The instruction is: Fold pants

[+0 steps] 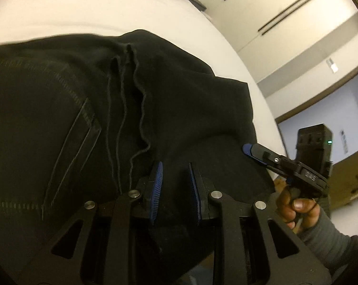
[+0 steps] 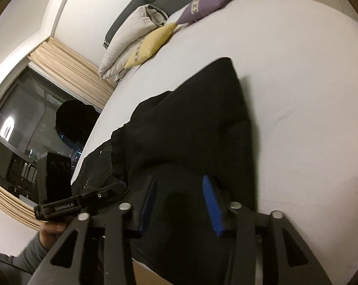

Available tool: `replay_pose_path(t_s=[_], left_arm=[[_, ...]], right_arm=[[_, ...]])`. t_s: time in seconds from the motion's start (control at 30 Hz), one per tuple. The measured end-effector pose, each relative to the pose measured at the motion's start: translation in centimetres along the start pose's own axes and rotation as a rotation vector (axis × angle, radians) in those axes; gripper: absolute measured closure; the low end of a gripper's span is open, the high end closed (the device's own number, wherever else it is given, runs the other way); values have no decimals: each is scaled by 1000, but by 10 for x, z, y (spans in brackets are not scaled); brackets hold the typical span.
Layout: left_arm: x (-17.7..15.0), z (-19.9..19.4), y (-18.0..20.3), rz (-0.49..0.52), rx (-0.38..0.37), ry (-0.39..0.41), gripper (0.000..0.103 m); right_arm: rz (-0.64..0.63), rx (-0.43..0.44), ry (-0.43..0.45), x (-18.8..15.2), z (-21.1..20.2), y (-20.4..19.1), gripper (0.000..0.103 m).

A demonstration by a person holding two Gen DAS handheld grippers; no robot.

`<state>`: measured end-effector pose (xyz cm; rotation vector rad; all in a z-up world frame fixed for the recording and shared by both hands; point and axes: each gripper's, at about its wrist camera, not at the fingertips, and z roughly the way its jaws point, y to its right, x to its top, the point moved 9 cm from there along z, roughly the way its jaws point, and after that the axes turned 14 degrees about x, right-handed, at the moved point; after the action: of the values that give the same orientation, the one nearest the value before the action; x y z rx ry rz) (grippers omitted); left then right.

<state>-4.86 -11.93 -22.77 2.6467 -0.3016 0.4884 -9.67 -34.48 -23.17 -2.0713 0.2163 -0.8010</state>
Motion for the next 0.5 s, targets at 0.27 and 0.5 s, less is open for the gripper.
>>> replay_pose_path(t_s=[0.27, 0.5], left_arm=[[-23, -11, 12, 131, 107, 109, 82], [-34, -9, 27, 191, 124, 129, 82]], right_arm=[[49, 68, 5, 26, -9, -21, 73], [132, 252, -155, 60, 97, -28, 51]])
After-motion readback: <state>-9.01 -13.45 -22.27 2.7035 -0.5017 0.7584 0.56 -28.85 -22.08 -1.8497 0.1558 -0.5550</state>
